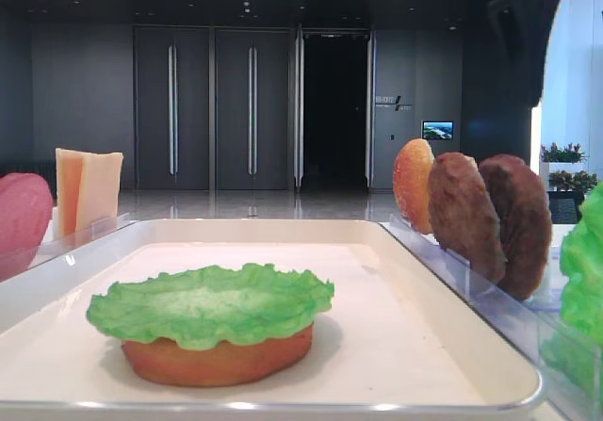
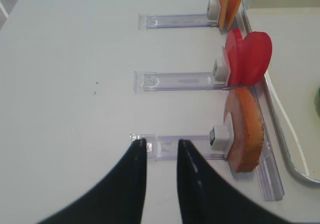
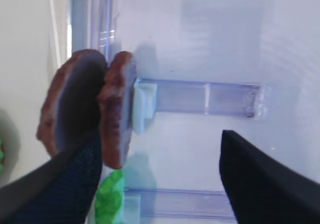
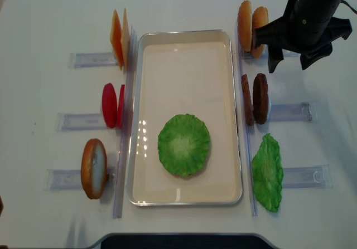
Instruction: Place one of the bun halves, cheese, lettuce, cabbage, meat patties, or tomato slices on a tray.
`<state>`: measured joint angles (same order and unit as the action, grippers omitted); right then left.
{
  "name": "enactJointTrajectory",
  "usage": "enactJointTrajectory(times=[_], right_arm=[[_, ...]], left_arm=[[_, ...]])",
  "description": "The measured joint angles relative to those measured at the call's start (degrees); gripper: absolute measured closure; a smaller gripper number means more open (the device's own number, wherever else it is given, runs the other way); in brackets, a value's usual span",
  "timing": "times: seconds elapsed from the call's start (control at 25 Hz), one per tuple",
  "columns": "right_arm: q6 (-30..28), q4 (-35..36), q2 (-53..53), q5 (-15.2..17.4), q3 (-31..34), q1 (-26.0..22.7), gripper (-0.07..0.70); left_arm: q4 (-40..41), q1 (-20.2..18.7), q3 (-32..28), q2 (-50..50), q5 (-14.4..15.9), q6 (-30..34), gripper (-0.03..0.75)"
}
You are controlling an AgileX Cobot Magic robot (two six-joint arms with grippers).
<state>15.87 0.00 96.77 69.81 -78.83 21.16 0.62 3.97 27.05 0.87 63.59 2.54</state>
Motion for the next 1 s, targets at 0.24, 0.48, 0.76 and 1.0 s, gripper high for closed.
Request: enactJointTrajectory(times=[0.24, 0.48, 0.76, 1.0], right_arm=[[-4.5, 0.0, 0.0, 0.0, 0.0, -6.8, 0.141], [-8.0, 0.0, 0.0, 0.0, 0.0, -13.9, 0.14], [-12.2, 0.0, -1.1, 0.0, 1.7, -15.6, 0.151], [-13.2, 1.3, -7.9, 0.0, 10.1, -15.6, 0.169]], left_arm=[[0.0, 0.0, 0.0, 0.0, 0.0, 0.0, 0.557], [0.0, 0.0, 0.0, 0.0, 0.0, 0.0, 0.557], [0.0, 0.0, 0.0, 0.0, 0.0, 0.0, 0.557], [0.0, 0.0, 0.0, 0.0, 0.0, 0.0, 0.557]])
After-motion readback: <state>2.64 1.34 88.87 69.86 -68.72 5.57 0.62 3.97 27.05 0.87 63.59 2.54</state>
